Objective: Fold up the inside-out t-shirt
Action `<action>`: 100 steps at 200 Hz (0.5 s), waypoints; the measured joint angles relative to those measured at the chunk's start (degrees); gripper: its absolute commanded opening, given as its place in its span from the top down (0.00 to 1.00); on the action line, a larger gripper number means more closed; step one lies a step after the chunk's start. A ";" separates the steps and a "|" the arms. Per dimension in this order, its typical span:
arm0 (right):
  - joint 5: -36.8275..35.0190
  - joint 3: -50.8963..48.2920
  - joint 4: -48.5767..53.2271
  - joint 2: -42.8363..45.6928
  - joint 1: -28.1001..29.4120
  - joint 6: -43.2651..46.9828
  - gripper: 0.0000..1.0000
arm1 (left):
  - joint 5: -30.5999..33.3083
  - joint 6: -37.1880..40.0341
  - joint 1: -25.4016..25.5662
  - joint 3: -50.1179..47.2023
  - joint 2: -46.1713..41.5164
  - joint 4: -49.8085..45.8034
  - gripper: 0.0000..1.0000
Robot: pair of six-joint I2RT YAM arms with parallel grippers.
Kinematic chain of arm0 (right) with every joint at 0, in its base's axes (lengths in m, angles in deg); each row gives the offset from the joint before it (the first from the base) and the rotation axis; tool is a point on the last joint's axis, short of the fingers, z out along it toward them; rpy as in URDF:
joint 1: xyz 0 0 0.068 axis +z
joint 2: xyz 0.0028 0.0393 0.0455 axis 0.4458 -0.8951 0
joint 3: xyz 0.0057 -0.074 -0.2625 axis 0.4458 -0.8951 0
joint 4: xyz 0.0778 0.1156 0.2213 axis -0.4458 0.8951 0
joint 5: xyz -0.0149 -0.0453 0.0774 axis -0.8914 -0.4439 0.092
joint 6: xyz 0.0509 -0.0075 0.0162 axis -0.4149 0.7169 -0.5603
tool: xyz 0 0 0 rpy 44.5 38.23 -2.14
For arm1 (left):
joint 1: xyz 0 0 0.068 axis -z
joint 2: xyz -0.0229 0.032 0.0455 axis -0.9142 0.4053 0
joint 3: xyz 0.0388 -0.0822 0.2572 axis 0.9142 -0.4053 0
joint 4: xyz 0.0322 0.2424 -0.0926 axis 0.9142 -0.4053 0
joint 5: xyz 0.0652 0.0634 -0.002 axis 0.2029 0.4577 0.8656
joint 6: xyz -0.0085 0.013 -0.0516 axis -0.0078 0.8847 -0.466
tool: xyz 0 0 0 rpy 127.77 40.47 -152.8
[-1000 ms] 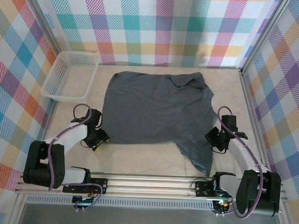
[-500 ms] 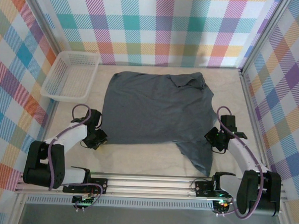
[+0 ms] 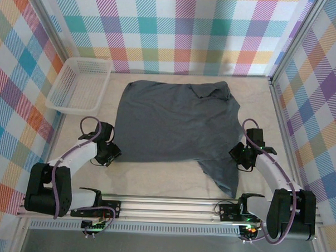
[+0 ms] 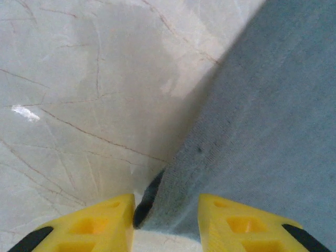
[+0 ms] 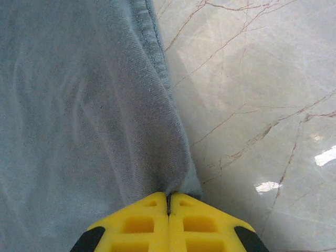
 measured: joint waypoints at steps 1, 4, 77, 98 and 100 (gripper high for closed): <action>-0.02 0.00 0.00 0.00 0.00 0.00 1.00 | 0.00 0.00 0.00 -0.02 0.02 0.02 0.64; -0.11 0.00 0.00 0.00 0.00 0.00 1.00 | -0.09 -0.02 0.00 -0.13 0.24 0.22 0.64; -3.41 0.00 1.53 0.04 0.00 -0.44 1.00 | 1.36 -0.42 -0.13 -0.37 -0.04 0.24 1.00; -6.12 -0.02 2.78 0.57 0.00 -0.44 1.00 | 3.17 -0.33 -0.74 -0.35 -1.44 -1.40 1.00; -6.32 -0.07 2.86 0.63 0.00 -0.44 1.00 | 3.37 -0.22 -0.79 -0.35 -1.57 -1.60 1.00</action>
